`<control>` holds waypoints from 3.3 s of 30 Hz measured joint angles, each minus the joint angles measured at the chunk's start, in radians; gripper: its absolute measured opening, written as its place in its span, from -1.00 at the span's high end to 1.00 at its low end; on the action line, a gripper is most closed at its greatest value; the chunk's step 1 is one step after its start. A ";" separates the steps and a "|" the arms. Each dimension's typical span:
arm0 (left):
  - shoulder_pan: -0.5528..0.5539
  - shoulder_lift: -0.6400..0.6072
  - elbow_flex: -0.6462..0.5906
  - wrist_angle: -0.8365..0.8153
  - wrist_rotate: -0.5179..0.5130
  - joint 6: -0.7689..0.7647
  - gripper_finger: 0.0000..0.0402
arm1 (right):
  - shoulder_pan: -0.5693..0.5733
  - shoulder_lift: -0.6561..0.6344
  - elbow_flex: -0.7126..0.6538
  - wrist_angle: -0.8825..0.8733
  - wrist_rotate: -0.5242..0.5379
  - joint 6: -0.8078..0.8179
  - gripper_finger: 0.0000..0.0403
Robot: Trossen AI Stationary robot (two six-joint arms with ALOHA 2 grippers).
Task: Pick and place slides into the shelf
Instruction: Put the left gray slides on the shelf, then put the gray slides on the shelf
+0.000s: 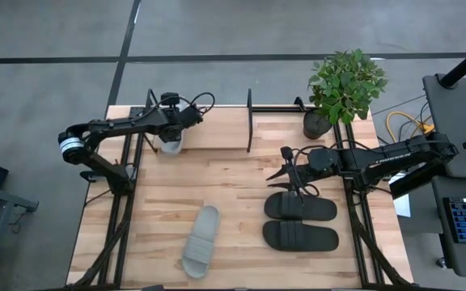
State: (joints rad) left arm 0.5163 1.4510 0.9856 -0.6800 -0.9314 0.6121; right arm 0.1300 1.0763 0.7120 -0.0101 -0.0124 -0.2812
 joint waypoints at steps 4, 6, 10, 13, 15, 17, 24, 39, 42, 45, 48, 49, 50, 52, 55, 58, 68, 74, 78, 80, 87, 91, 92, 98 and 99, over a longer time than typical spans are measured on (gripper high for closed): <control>0.008 -0.001 -0.062 0.105 -0.040 0.102 1.00 | -0.002 0.000 0.000 0.000 0.016 0.009 0.62; 0.012 -0.002 -0.073 0.103 -0.037 0.109 1.00 | -0.004 0.000 0.000 0.000 0.016 0.015 0.62; 0.029 -0.006 -0.083 0.107 -0.005 0.108 1.00 | -0.005 0.000 0.000 -0.001 0.016 0.015 0.64; 0.051 -0.007 -0.094 0.119 0.032 0.107 1.00 | -0.005 0.000 0.000 -0.001 0.016 0.016 0.66; 0.067 -0.007 -0.097 0.124 0.034 0.109 1.00 | -0.004 0.000 0.000 -0.001 0.016 0.018 0.66; 0.083 -0.007 -0.099 0.126 0.034 0.109 1.00 | -0.004 0.000 0.000 -0.001 0.016 0.019 0.65; 0.126 -0.010 -0.104 0.129 0.034 0.108 1.00 | -0.004 0.000 0.000 -0.003 0.016 0.019 0.61; 0.132 -0.010 -0.127 0.155 -0.001 0.110 1.00 | -0.004 0.000 0.000 -0.012 0.016 0.019 0.65; 0.132 -0.010 -0.129 0.155 0.000 0.111 1.00 | -0.004 0.000 0.000 -0.012 0.016 0.019 0.63; 0.132 -0.004 -0.137 0.157 0.003 0.148 1.00 | -0.004 0.000 0.000 -0.013 0.015 0.018 0.61; 0.132 0.009 -0.148 0.167 0.005 0.167 1.00 | -0.004 0.000 0.000 -0.017 0.016 0.019 0.61; 0.132 0.014 -0.156 0.186 0.004 0.174 1.00 | -0.004 0.000 0.000 -0.018 0.015 0.019 0.61; 0.132 0.017 -0.166 0.205 0.004 0.189 1.00 | -0.004 0.000 0.000 -0.018 0.015 0.019 0.62; 0.132 0.018 -0.190 0.250 0.001 0.230 1.00 | -0.004 0.000 0.000 -0.017 0.015 0.019 0.63; 0.132 0.017 -0.210 0.295 -0.007 0.243 1.00 | -0.004 0.000 0.000 -0.018 0.015 0.019 0.65; 0.132 0.017 -0.210 0.296 -0.008 0.241 1.00 | -0.004 0.000 0.000 -0.018 0.015 0.019 0.66; 0.132 0.017 -0.210 0.297 -0.004 0.238 0.96 | -0.004 0.000 0.000 -0.018 0.015 0.019 0.61; 0.134 0.017 -0.210 0.297 0.032 0.240 0.76 | -0.004 0.000 0.000 -0.018 0.016 0.019 0.64; 0.134 0.014 -0.210 0.297 0.042 0.242 0.58 | -0.004 0.000 0.000 -0.018 0.016 0.018 0.66; 0.134 0.009 -0.208 0.281 0.058 0.252 0.47 | -0.004 0.000 0.000 -0.018 0.016 0.018 0.66; 0.132 -0.025 -0.187 0.267 0.079 0.258 0.11 | -0.004 0.000 0.000 -0.018 0.016 0.018 0.62; 0.132 -0.049 -0.166 0.210 0.141 0.257 0.02 | -0.004 0.000 0.000 -0.019 0.016 0.018 0.62; 0.132 -0.055 -0.164 0.199 0.152 0.257 0.01 | -0.004 0.000 0.000 -0.019 0.016 0.018 0.62; 0.132 -0.083 -0.158 0.106 0.171 0.257 0.01 | -0.004 0.000 0.000 -0.023 0.016 0.016 0.66; 0.131 -0.089 -0.158 0.095 0.171 0.257 0.01 | -0.004 0.000 0.000 -0.023 0.016 0.016 0.66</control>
State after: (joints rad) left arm 0.6478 1.3624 0.8276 -0.5852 -0.7602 0.8691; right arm 0.1257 1.0763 0.7120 -0.0334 0.0032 -0.2649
